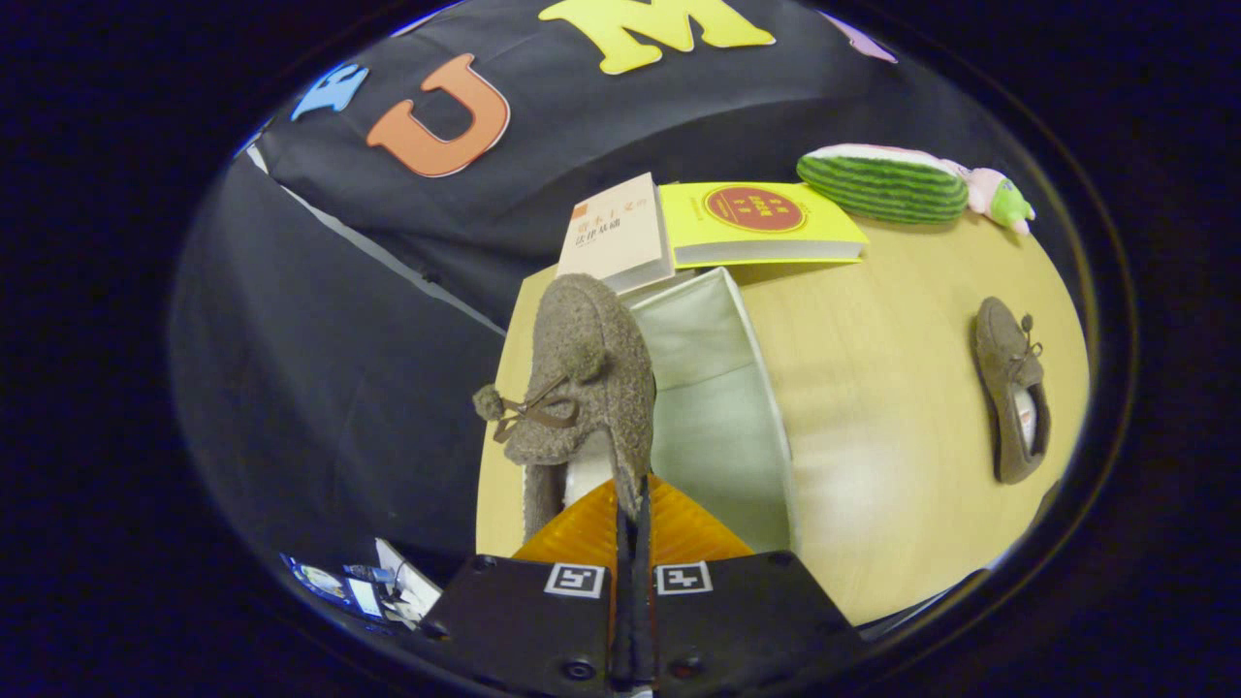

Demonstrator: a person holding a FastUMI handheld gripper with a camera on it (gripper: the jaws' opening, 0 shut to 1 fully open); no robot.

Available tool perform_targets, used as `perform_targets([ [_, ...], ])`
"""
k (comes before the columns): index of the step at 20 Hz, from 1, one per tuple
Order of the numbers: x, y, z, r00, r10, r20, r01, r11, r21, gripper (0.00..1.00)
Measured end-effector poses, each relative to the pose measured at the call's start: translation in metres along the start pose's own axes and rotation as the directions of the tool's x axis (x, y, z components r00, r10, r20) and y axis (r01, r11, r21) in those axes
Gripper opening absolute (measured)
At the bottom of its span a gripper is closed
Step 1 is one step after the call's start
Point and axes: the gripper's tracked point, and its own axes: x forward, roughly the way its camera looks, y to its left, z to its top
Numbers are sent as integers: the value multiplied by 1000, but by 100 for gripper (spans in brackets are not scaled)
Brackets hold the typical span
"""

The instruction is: Open the storage box then place both shoes into the box .Put the left shoe in first, then the right shoe, with the right side of both shoes facing outward in a uniform manner.

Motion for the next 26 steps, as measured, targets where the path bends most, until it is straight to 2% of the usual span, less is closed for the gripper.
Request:
perform_targets([
  [4, 33, -4, -15, 999, -38, -18, 39, 999, 2, 6],
  [7, 41, -12, -21, 998, -58, -30, 58, 998, -5, 6],
  [12, 48, 0, -30, 998, 6, -63, -7, 1000, -13, 6],
  [14, 50, 9, -24, 998, 37, -51, -39, 998, -42, 14],
  [16, 38, 20, -18, 995, 102, -16, -104, 991, -86, 49],
  [19, 8, 2, -10, 998, 54, 28, -49, 987, -153, 100],
  [24, -34, -19, 16, 992, 7, 123, 24, 970, -243, 100],
  [26, -51, -35, 15, 994, -16, 106, 44, 961, -272, 100],
])
